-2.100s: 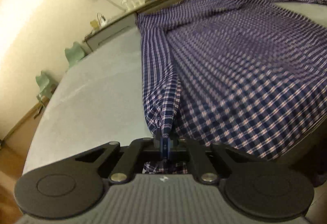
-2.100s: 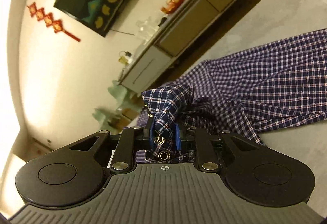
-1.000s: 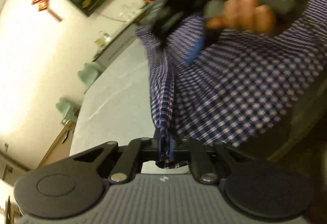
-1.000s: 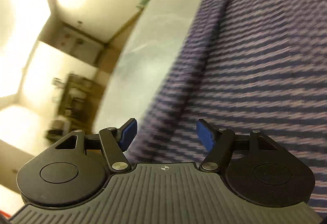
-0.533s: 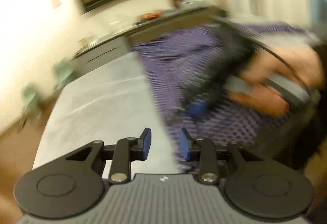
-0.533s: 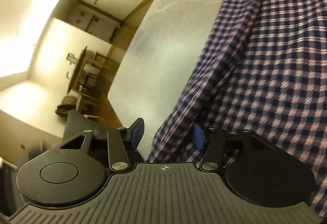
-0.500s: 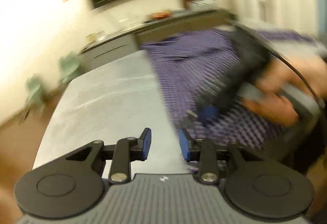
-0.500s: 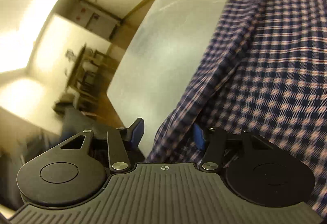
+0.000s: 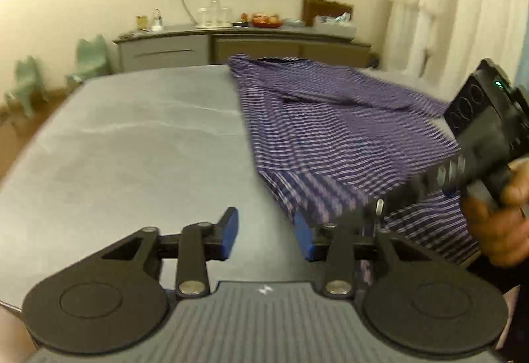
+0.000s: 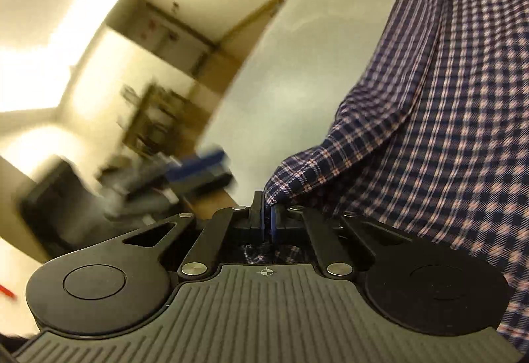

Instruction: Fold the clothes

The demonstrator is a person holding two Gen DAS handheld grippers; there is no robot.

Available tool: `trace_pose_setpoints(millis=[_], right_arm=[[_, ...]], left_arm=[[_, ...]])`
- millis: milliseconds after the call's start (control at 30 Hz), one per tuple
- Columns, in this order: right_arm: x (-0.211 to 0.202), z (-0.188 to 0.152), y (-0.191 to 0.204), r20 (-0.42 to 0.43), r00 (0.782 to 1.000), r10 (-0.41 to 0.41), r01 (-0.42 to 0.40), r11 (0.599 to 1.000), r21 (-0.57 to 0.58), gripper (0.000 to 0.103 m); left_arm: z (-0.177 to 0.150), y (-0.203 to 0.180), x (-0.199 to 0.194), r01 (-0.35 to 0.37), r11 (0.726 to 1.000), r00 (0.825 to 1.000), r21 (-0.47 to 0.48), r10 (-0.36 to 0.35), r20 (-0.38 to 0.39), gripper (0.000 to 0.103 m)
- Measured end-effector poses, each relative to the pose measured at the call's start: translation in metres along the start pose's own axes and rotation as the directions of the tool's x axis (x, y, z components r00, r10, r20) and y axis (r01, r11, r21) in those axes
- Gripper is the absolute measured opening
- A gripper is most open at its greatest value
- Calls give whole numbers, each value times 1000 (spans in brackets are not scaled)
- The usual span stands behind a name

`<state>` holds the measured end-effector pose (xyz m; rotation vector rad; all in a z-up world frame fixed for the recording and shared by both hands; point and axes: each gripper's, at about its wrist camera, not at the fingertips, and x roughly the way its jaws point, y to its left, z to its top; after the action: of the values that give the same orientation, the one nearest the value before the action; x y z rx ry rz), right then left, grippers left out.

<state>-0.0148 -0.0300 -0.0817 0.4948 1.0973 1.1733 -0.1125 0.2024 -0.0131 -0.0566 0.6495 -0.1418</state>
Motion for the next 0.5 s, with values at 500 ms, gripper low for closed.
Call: trace_pose_setpoints(millis=[500], right_arm=[[-100, -15, -67, 199, 890, 410, -452, 846, 281, 4]], left_arm=[[2, 18, 86, 569, 745, 822, -349, -503, 268, 67]])
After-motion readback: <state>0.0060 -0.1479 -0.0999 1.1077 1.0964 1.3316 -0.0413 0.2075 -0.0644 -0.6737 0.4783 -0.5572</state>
